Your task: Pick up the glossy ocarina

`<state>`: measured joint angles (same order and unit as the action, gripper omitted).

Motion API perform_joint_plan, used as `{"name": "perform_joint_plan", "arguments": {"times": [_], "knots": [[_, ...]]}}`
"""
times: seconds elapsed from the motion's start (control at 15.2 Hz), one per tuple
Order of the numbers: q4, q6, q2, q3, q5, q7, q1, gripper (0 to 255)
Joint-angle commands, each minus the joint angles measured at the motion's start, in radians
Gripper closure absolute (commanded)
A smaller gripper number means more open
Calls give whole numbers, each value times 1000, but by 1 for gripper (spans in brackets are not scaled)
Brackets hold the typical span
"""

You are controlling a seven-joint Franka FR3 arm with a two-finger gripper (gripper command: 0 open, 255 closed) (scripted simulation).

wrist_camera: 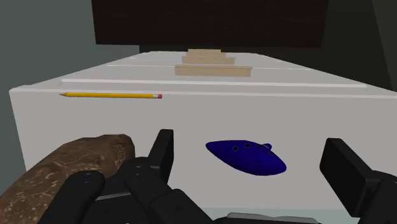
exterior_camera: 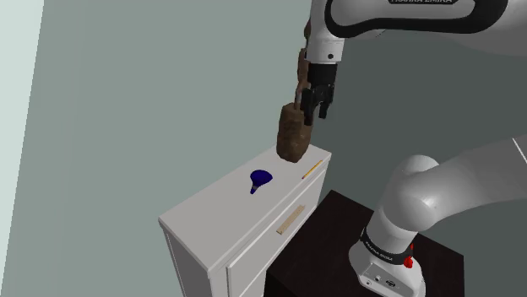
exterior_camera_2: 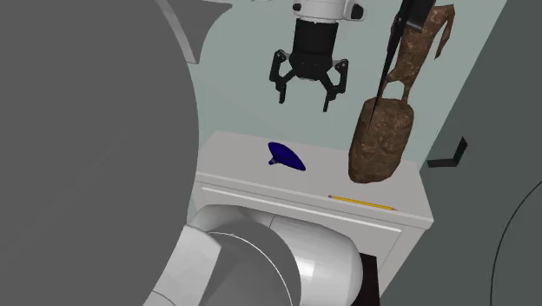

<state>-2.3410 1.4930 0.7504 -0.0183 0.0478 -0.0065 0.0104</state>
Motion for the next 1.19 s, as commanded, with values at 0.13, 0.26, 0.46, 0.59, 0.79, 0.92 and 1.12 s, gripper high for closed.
{"name": "perform_joint_plan", "arguments": {"times": [0.13,0.26,0.46,0.59,0.79,0.92,1.12], "knots": [[-30,53,-27,50,29,115,18,0],[-53,107,-63,100,55,229,36,0],[-73,191,-134,170,88,398,62,0],[-78,247,-191,214,104,509,82,0],[-72,331,-289,275,118,676,112,0],[-61,386,-362,311,118,787,133,0],[-34,464,-479,355,104,956,164,0]]}}
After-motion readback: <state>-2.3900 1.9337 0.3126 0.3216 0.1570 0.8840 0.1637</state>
